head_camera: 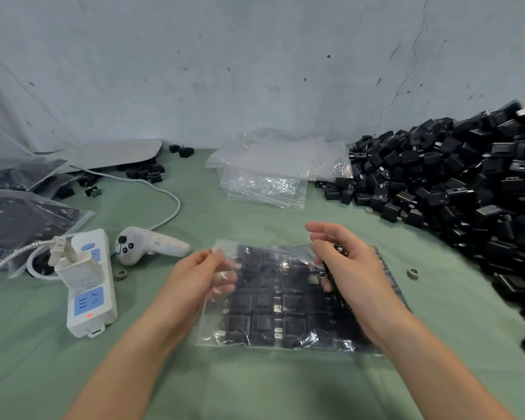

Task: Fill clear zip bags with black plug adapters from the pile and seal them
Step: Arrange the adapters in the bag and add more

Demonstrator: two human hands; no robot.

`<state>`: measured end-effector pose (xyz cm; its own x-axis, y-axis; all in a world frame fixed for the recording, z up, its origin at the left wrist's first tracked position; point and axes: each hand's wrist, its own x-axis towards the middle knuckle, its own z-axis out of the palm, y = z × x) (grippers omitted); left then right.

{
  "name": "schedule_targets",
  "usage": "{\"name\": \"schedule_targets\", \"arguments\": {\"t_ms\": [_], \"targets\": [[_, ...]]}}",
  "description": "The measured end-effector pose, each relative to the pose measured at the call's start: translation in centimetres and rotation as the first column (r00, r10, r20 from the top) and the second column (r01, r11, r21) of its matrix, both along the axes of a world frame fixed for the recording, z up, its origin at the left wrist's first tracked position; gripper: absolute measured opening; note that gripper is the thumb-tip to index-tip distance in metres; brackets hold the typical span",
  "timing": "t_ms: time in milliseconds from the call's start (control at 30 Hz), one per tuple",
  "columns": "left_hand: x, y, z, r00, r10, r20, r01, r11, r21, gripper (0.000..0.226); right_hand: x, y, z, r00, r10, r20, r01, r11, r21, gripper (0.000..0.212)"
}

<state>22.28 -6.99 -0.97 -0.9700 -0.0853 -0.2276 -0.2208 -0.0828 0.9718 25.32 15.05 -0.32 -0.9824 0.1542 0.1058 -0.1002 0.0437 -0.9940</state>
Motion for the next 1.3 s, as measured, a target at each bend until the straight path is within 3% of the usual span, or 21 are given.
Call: {"name": "schedule_targets", "arguments": {"t_ms": [267, 433, 567, 667, 767, 900, 1133, 1300], "targets": [[0.2, 0.2, 0.3, 1.0, -0.01, -0.023, 0.012, 0.997, 0.079, 0.019, -0.1, -0.1, 0.2, 1.0, -0.023, 0.006, 0.023, 0.999, -0.039, 0.031], [0.4, 0.1, 0.8, 0.999, -0.044, 0.003, 0.041, 0.957, 0.286, 0.016, 0.0, -0.1, 0.3, 0.999, -0.026, 0.024, 0.028, 0.998, -0.06, 0.03], [0.5, -0.4, 0.8, 0.997, -0.075, 0.028, 0.061, 0.94, 0.335, 0.025, 0.1, -0.1, 0.8, 0.997, -0.005, 0.082, 0.022, 0.977, -0.212, 0.025], [0.5, -0.3, 0.7, 0.995, -0.1, 0.028, 0.087, 0.948, 0.307, 0.027, 0.0, -0.2, 1.5, 0.984, 0.032, 0.177, 0.061, 0.867, -0.494, 0.02], [0.4, -0.6, 0.7, 0.995, -0.094, 0.039, 0.075, 0.94, 0.334, 0.024, 0.1, 0.2, 2.2, 0.962, 0.116, 0.248, 0.127, 0.612, -0.781, 0.022], [0.6, -0.4, 0.7, 0.994, -0.099, 0.037, 0.083, 0.945, 0.316, 0.018, 0.1, 1.1, 2.5, 0.957, 0.154, 0.245, 0.179, 0.349, -0.92, 0.022], [0.5, -0.4, 0.7, 0.993, -0.109, 0.046, 0.09, 0.948, 0.305, 0.022, -0.1, 1.5, 2.0, 0.965, 0.094, 0.246, 0.216, 0.251, -0.944, 0.032], [0.5, -0.6, 0.7, 0.991, -0.13, 0.037, 0.109, 0.93, 0.352, 0.027, -0.1, 1.4, 2.1, 0.963, 0.096, 0.252, 0.221, 0.256, -0.941, 0.038]]}}
